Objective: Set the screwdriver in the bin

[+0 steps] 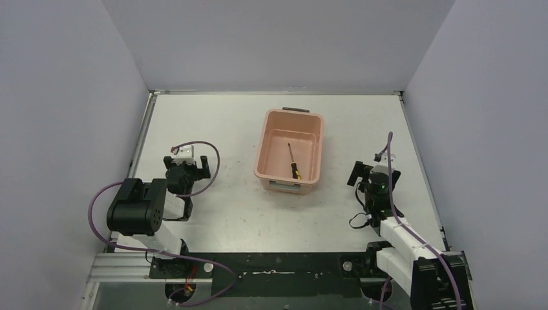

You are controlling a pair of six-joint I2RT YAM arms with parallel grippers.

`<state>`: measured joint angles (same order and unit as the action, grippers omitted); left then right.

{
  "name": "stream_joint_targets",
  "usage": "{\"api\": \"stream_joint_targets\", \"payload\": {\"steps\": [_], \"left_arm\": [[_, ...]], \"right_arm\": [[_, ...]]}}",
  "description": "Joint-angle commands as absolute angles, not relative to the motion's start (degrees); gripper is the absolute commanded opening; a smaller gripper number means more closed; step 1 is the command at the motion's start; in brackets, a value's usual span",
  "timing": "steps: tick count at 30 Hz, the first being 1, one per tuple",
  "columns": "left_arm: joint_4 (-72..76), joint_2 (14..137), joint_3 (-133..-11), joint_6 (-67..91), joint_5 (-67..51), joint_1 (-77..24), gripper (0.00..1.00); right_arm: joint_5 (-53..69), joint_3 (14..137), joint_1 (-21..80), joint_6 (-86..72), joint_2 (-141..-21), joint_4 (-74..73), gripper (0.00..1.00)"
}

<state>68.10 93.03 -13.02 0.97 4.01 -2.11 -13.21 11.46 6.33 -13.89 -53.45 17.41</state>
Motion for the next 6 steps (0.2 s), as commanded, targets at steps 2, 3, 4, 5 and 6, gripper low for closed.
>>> {"api": "stream_joint_targets", "payload": {"steps": [2,3,4,5,6], "left_arm": [[70.39,92.52,-14.15,0.94,3.69,-2.20,0.97],[70.36,92.51,-14.15,0.95,3.69,-2.20,0.97],[70.35,92.48,-14.15,0.95,3.69,-2.20,0.97],[70.36,92.43,-14.15,0.97,3.69,-2.20,0.97],[70.32,92.42,-14.15,0.97,3.76,-2.20,0.97]], "right_arm": [[-11.52,11.53,5.96,-11.45,-51.41,32.59,1.00],[-11.36,11.44,5.95,-11.36,-51.41,32.56,1.00],[-11.22,11.50,5.94,-11.34,-51.35,32.45,1.00],[-11.22,11.51,5.97,-11.37,-51.23,32.40,1.00],[-11.25,11.44,5.92,-11.39,-51.12,32.52,1.00]]}}
